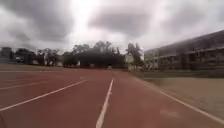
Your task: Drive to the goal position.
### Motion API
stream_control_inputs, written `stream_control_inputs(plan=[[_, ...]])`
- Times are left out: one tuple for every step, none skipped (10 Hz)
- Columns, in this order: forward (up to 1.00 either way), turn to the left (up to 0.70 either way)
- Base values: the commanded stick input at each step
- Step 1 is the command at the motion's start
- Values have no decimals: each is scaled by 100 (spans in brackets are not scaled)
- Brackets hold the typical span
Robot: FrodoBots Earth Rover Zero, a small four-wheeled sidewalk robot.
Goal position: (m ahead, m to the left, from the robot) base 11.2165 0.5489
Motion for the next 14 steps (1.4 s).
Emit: stream_control_inputs(plan=[[70,0],[70,0],[70,0],[70,0],[70,0],[70,0],[70,0],[70,0],[70,0],[70,0],[70,0],[70,0],[70,0],[70,0]])
